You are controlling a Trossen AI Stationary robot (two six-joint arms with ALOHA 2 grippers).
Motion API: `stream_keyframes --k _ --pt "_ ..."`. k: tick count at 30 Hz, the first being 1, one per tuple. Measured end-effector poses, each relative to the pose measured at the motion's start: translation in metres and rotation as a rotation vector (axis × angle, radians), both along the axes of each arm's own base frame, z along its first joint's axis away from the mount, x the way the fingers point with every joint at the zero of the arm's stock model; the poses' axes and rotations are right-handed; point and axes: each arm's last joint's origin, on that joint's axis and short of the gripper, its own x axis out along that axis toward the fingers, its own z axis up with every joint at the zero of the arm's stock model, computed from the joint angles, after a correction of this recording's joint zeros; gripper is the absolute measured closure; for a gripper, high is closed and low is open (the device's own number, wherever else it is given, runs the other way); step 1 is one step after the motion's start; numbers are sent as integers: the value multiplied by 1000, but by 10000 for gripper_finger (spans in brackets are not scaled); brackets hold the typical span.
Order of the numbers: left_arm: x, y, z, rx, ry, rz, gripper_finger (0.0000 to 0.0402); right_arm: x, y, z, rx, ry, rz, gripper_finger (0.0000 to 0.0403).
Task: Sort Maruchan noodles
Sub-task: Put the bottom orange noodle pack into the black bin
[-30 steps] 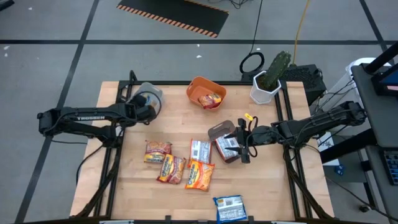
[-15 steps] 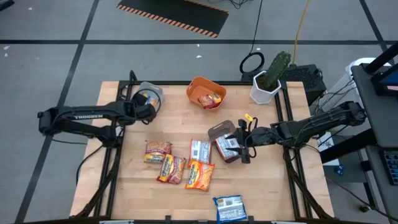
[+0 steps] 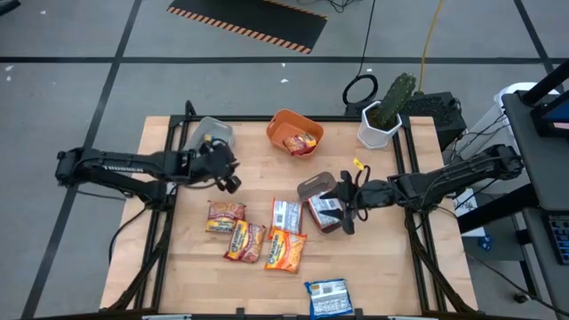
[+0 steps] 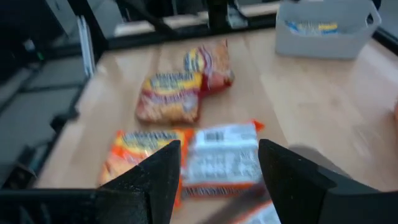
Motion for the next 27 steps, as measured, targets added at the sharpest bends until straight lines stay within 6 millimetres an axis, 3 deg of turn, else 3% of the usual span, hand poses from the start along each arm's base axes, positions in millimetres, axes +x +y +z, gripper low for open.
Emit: stream_keyframes --k 8,16,22,27 --pt "3 -14 1 16 9 -123 318 15 10 7 81 -47 1 193" --pt "3 -15 1 29 15 -140 318 73 50 28 -7 36 103 193" --pt "3 -18 1 28 16 -152 318 109 74 16 -108 274 179 193" --pt "3 -19 1 31 17 -161 318 127 86 -15 -181 396 323 193"
